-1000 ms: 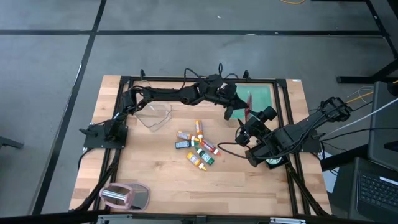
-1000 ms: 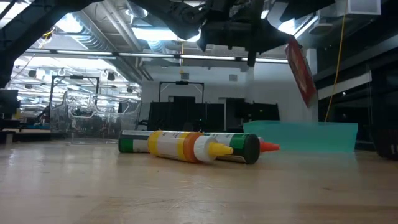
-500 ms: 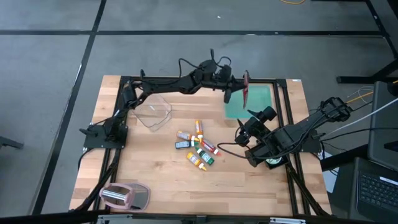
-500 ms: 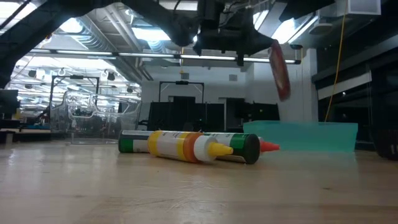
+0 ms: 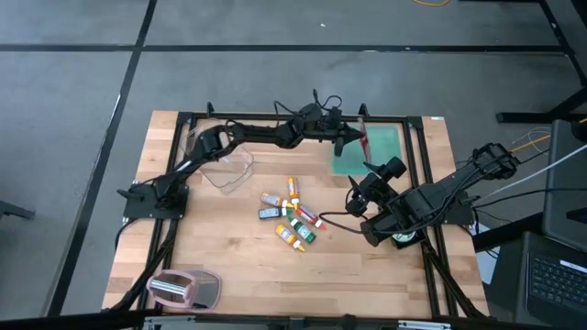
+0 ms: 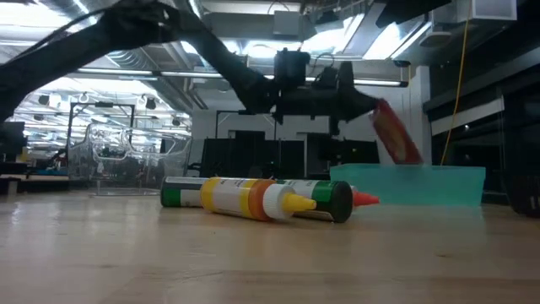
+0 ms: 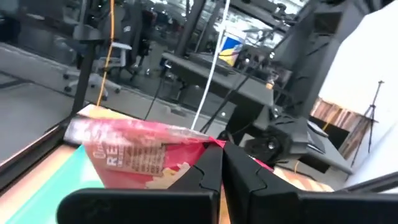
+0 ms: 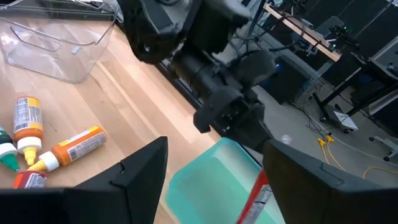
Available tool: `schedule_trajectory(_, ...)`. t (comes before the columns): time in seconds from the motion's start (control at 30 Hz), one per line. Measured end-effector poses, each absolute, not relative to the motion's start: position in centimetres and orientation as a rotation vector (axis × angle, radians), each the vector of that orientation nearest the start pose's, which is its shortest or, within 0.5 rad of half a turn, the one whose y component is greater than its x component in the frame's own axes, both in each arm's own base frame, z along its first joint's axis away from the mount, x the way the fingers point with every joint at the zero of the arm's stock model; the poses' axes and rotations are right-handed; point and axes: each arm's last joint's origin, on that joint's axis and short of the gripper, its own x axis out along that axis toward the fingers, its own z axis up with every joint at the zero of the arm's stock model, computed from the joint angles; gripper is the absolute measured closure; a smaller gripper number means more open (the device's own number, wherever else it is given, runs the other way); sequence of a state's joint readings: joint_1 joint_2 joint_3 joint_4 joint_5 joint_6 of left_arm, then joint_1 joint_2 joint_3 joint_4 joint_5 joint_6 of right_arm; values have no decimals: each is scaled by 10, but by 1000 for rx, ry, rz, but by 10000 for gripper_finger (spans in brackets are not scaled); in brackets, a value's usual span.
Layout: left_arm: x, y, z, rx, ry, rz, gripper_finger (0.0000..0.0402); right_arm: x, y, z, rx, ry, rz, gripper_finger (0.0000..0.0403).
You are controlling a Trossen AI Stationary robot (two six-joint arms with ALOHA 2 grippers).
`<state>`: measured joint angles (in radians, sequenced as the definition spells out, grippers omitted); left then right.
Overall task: Pick & Place Food Item
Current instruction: Put the red popcorn bag into the green bin, then put the left green food coloring bottle into the transparent bin
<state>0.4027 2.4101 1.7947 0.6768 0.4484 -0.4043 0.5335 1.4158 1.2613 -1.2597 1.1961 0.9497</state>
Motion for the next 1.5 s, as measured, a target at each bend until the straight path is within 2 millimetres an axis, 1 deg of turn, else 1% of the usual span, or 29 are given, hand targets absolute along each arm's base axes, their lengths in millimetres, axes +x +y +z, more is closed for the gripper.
schedule_trajectory(0.17, 506, 211, 167, -445, 5, -24, 400, 223, 100, 308, -230, 552, -862, 144)
schedule_trajectory(0.23, 505, 214, 166, -451, 8, -17, 400, 223, 100, 308, -230, 554, -861, 144)
schedule_trajectory(0.47, 504, 215, 167, -430, 12, -15, 400, 223, 100, 308, -229, 561, -857, 144)
schedule_trajectory(0.7, 503, 217, 154, -408, 133, 76, 400, 223, 101, 308, -217, 580, -847, 144)
schedule_trajectory(0.93, 502, 221, 154, -402, 131, 91, 400, 223, 101, 308, -216, 580, -847, 144)
schedule_trajectory(1.03, 502, 220, 154, -385, 134, 66, 396, 223, 101, 307, -213, 588, -842, 144)
schedule_trajectory(1.1, 502, 219, 154, -384, 140, 28, 383, 223, 101, 307, -209, 599, -836, 144)
schedule_trajectory(1.17, 502, 218, 154, -384, 144, -1, 361, 223, 101, 307, -208, 600, -835, 144)
schedule_trajectory(1.37, 505, 209, 155, -358, 148, -61, 268, 223, 101, 307, -209, 601, -835, 144)
schedule_trajectory(1.43, 505, 208, 161, -339, 142, -66, 239, 223, 101, 307, -214, 605, -832, 144)
schedule_trajectory(1.5, 502, 209, 173, -314, 133, -64, 216, 223, 101, 307, -213, 605, -832, 144)
